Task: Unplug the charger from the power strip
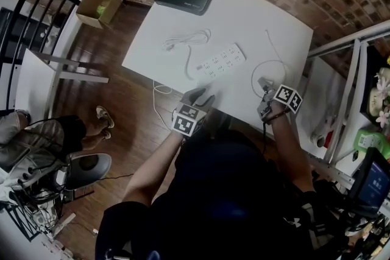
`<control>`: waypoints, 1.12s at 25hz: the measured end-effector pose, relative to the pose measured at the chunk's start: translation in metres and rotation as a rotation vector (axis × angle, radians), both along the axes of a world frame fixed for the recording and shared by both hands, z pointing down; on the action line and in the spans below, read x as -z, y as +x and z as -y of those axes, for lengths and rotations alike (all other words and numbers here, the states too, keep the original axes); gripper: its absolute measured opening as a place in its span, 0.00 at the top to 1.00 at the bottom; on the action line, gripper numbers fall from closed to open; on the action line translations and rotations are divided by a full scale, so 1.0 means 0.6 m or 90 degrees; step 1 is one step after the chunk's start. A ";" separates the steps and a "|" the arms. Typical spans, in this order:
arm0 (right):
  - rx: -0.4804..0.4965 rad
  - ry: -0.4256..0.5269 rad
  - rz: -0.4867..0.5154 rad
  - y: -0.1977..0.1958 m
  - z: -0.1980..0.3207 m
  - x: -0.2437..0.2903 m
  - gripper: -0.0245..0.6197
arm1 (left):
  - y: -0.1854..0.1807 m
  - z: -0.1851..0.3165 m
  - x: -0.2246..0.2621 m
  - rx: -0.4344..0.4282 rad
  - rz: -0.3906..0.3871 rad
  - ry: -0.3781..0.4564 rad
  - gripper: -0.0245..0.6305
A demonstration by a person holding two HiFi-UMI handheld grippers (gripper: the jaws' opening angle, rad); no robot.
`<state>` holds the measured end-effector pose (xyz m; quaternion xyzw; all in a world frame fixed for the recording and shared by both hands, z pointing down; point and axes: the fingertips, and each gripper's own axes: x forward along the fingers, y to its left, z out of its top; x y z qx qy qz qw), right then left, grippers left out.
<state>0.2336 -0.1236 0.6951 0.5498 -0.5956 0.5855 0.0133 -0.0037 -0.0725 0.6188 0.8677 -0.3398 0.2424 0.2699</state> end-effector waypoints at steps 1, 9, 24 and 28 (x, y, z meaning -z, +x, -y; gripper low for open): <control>0.003 0.000 -0.002 -0.001 0.001 0.001 0.67 | 0.000 0.000 0.000 -0.001 0.000 0.001 0.72; 0.013 -0.043 -0.066 0.005 -0.010 0.022 0.54 | 0.001 0.000 -0.004 0.001 0.002 0.005 0.72; -0.033 -0.033 -0.130 0.030 -0.059 0.093 0.54 | -0.017 -0.003 0.012 -0.002 -0.013 0.010 0.72; -0.053 -0.013 -0.132 0.036 -0.076 0.129 0.54 | -0.005 -0.003 0.015 -0.019 -0.025 0.009 0.72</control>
